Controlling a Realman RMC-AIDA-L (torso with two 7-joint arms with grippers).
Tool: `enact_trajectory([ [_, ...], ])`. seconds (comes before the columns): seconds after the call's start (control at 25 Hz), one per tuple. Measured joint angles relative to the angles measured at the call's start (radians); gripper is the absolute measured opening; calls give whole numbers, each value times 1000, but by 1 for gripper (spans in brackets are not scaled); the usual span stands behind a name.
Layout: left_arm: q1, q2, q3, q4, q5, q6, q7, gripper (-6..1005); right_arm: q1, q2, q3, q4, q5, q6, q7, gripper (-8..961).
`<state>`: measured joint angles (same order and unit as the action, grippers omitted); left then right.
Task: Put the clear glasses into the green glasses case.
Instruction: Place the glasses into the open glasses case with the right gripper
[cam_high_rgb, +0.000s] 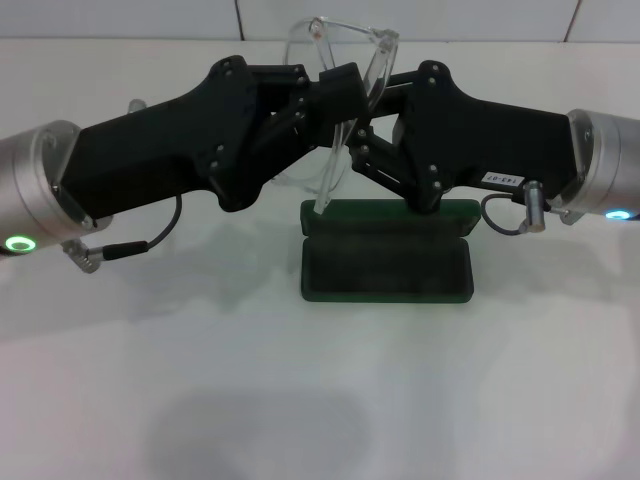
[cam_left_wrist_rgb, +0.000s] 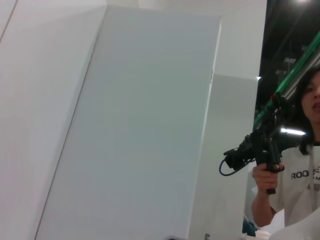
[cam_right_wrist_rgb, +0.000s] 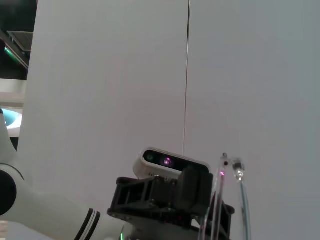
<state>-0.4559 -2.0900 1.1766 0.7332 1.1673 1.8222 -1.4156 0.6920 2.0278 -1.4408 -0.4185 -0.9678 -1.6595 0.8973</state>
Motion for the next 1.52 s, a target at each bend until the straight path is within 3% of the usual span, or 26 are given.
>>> enact_trajectory([
  [1.24,16,7,0,-12,-5,29,2,40,-17,0,8,-2,17,18,-13,107],
  [1.44,59,21,-36,10,-5,57,1,40,-18,-6,8,-29,12,74,18,106],
  [1.52,95,38,-95,19,-5,89,-2,40,-25,-18,8,-78,-18,97,78,106],
])
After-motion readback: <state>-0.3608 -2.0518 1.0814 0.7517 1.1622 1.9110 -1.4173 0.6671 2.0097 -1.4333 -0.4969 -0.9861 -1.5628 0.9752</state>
